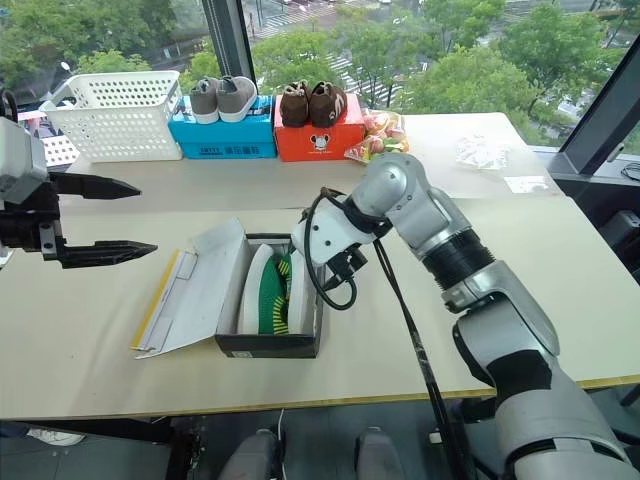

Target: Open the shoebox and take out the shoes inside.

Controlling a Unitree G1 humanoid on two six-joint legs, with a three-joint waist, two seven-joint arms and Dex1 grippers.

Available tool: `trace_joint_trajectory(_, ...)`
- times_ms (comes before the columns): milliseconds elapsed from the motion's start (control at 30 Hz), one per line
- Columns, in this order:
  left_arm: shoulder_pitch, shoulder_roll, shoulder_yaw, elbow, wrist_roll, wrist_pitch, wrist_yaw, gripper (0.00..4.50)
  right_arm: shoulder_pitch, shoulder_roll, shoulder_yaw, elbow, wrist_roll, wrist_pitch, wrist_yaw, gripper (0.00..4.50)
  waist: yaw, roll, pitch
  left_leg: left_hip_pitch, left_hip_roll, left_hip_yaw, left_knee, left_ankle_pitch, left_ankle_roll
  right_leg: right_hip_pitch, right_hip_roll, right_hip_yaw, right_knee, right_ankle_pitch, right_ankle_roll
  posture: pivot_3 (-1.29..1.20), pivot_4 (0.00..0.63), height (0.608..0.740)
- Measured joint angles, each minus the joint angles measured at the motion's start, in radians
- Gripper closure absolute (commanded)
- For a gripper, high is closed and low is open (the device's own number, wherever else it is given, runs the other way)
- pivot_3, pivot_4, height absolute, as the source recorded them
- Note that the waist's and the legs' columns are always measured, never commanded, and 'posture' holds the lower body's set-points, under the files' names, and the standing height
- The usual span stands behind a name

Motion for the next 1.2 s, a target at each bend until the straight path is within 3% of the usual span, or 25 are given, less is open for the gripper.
trace_joint_trajectory(533,0.108,-0.001,0.142,-0.099,-0.041,0.094,0.034,0.00,0.015,0.071,0.047,0.055,-0.081,-0.164,-0.013,0.11,-0.006,0.000,0.000,0.001,0.000,0.000,0.000,0.000,-0.001,0.001,0.000,0.000,0.000,0.000,-0.001,0.00,0.150,0.740)
trace_joint_trajectory(633,0.113,-0.001,0.148,-0.106,-0.044,0.102,0.040,0.00,0.023,0.094,0.069,0.076,-0.123,-0.200,-0.044,0.81,-0.006,0.000,0.000,0.002,0.000,0.000,0.000,0.000,-0.001,0.002,0.000,0.000,0.000,0.000,-0.001,0.00,0.150,0.740)
trace_joint_trajectory(800,0.131,-0.001,0.178,-0.107,-0.042,0.103,0.044,0.00,0.025,0.100,0.086,0.103,-0.158,-0.239,-0.063,2.57,-0.007,0.000,0.000,0.006,0.001,0.000,0.000,0.001,-0.001,0.006,0.001,0.000,0.000,0.000,0.000,0.00,0.150,0.740)
trace_joint_trajectory(967,0.134,-0.001,0.178,-0.107,-0.043,0.103,0.047,0.00,0.026,0.093,0.086,0.094,-0.173,-0.248,-0.057,3.74,-0.007,-0.001,0.000,0.016,0.004,0.000,0.000,-0.001,-0.004,0.016,0.004,0.000,-0.002,-0.003,0.004,0.00,0.150,0.740)
trace_joint_trajectory(1033,0.134,-0.001,0.177,-0.107,-0.043,0.102,0.048,0.00,0.030,0.091,0.086,0.083,-0.176,-0.247,-0.047,4.03,-0.007,-0.001,-0.001,0.017,0.008,0.000,0.000,-0.002,-0.005,0.017,0.008,0.000,-0.004,-0.003,0.003,0.00,0.150,0.740)
trace_joint_trajectory(1200,0.127,-0.001,0.171,-0.106,-0.043,0.098,0.055,0.00,0.031,0.094,0.084,0.076,-0.171,-0.246,-0.039,4.10,-0.009,-0.002,-0.001,0.021,0.017,0.001,-0.001,-0.004,-0.008,0.017,0.016,0.000,-0.001,-0.005,-0.005,0.00,0.150,0.740)
